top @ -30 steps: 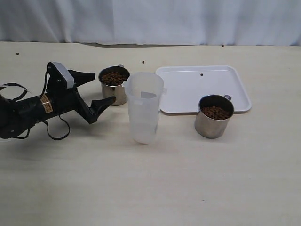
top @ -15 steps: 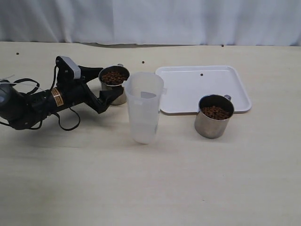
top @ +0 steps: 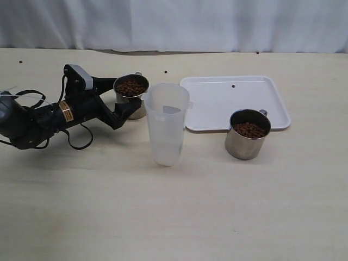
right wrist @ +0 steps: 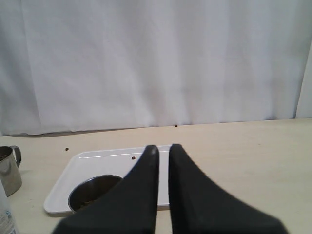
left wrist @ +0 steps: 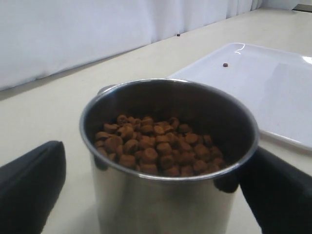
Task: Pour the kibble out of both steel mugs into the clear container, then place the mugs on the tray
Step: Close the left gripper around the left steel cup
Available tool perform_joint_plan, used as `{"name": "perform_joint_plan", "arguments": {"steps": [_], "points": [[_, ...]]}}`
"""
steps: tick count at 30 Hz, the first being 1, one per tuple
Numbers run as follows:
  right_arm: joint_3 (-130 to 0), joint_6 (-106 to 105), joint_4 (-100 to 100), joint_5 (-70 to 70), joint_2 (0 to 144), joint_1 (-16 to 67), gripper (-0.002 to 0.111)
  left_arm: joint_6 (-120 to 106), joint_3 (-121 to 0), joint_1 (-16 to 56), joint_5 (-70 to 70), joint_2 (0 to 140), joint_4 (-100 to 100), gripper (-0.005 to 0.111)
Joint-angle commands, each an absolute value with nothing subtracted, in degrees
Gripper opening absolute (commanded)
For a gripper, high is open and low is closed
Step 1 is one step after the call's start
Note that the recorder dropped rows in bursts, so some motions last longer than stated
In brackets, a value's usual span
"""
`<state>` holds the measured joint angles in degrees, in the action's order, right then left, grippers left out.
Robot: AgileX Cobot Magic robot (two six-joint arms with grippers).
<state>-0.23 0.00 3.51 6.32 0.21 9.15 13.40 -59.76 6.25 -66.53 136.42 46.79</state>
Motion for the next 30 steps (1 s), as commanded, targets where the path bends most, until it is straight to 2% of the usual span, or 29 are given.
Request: {"name": "perform_joint_plan", "arguments": {"steps": [1,30], "points": [[0.0,0.0,3.56,6.09,0.0,8.85,0.005,14.62,-60.17,6.67,-66.69,136.41,45.86,0.072],[0.0,0.0,3.56,6.09,0.0,8.85,0.005,13.34,-61.46,6.67,-69.96,138.48,45.53,0.072]]}}
